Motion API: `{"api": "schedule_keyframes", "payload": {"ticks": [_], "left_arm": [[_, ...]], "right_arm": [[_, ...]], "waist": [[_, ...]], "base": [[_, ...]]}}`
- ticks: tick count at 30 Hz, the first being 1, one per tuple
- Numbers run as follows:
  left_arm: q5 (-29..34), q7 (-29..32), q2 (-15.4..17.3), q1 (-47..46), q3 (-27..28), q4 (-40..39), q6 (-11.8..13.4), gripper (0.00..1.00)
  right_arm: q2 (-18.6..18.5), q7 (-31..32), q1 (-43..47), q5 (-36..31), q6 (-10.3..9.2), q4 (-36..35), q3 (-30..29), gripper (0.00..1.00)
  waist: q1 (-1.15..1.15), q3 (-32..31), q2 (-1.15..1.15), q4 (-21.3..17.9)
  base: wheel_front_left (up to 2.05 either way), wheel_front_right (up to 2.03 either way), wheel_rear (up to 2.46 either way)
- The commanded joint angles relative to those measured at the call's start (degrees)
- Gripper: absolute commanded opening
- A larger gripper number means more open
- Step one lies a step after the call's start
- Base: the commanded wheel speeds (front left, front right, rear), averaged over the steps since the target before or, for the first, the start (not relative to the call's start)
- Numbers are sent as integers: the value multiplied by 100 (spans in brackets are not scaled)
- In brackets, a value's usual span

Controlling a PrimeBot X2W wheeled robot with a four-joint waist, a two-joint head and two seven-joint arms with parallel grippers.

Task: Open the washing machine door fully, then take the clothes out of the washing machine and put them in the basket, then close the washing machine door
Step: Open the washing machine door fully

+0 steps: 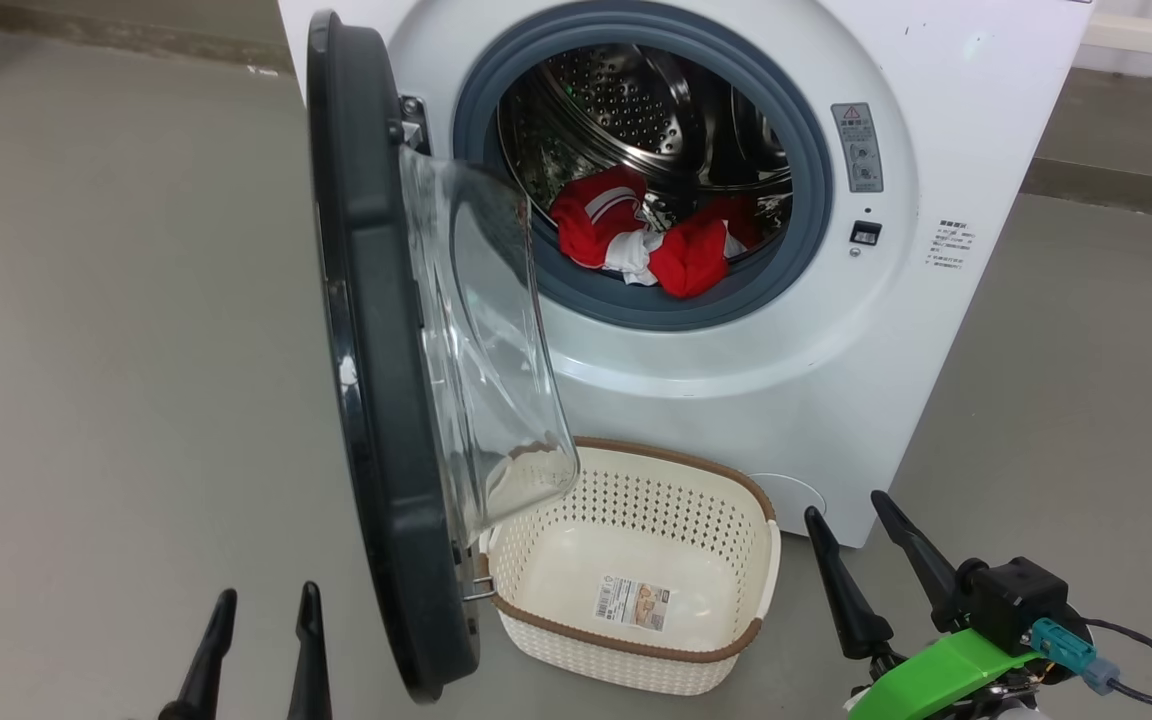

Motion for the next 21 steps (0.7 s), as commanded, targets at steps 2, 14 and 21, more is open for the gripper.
{"api": "schedule_keyframes", "payload": {"ticks": [2,14,21], "left_arm": [[39,-45,31,-60,204,-186,40,100],[3,-45,30,-35,134,-71,58,100],[37,-45,33,-57,149,38,27,59]], "right_arm": [[10,-37,-104,34,29,-160,121,100],[11,-37,-128,199,29,-144,151,100],[11,-37,-161,242,29,-72,182,100]], "waist": [[0,-2,0,-6],[0,2,0,24],[0,4,0,-6]], "base": [[0,0,0],[0,0,0],[0,0,0]]}}
